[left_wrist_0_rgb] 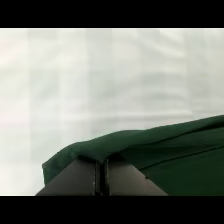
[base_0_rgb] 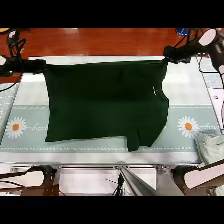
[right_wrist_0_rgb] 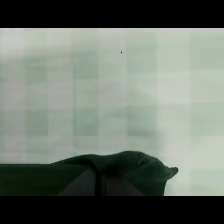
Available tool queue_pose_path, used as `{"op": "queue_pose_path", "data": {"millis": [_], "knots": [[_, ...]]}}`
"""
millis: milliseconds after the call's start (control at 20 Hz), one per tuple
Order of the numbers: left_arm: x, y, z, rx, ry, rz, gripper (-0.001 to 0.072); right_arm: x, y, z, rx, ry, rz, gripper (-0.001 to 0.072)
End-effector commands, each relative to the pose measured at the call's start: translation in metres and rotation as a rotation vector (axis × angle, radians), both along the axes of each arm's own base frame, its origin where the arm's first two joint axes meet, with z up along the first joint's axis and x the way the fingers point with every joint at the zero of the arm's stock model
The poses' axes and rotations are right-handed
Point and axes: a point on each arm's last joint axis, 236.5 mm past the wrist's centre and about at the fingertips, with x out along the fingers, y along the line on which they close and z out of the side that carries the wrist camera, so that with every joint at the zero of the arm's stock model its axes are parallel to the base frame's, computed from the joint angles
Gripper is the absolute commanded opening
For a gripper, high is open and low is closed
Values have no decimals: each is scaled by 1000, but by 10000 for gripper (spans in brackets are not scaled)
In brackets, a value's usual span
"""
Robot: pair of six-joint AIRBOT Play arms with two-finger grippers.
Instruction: Fold the shirts.
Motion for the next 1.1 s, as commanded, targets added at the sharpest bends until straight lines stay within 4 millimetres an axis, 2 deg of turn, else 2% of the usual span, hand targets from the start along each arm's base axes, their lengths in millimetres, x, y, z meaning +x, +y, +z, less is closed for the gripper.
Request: {"op": "queue_pose_path", "data": {"millis": [0,150,250,300,350,450,500,600,650,700,750,800,850,1000,1050], "knots": [[22,0,-18,21,-43,26,26,8,2,-21,-21,13,-11,24],[21,4,-41,13,6,31,26,6,9,-37,-20,47,3,24],[16,3,-45,8,31,18,26,-3,12,-42,-23,87,23,23],[9,1,-48,14,63,-3,26,-15,14,-46,-21,140,35,24],[-3,-2,-54,14,117,-35,26,-36,15,-51,-16,230,51,24],[-42,-9,-68,18,297,-124,25,-84,13,-62,-37,428,113,24],[-57,-6,-75,28,369,-128,25,-98,10,-65,-65,483,127,24],[-65,-5,-81,37,408,-137,27,-99,11,-67,-101,488,138,25],[-65,-6,-81,34,408,-137,33,-95,15,-67,-95,471,139,59],[-65,-6,-80,32,408,-132,132,-93,21,-67,-79,461,146,231],[-67,-4,-78,20,419,-105,290,-96,27,-65,-64,458,196,355],[-74,-1,-73,3,450,-88,420,-105,27,-61,-70,479,239,360],[-81,2,-66,-11,482,-84,466,-121,21,-55,-89,524,276,360],[-118,17,-38,-83,624,-53,465,-192,-12,-25,-176,766,359,360],[-132,21,-33,-103,660,-34,465,-195,-27,-17,-212,757,291,359]]}}
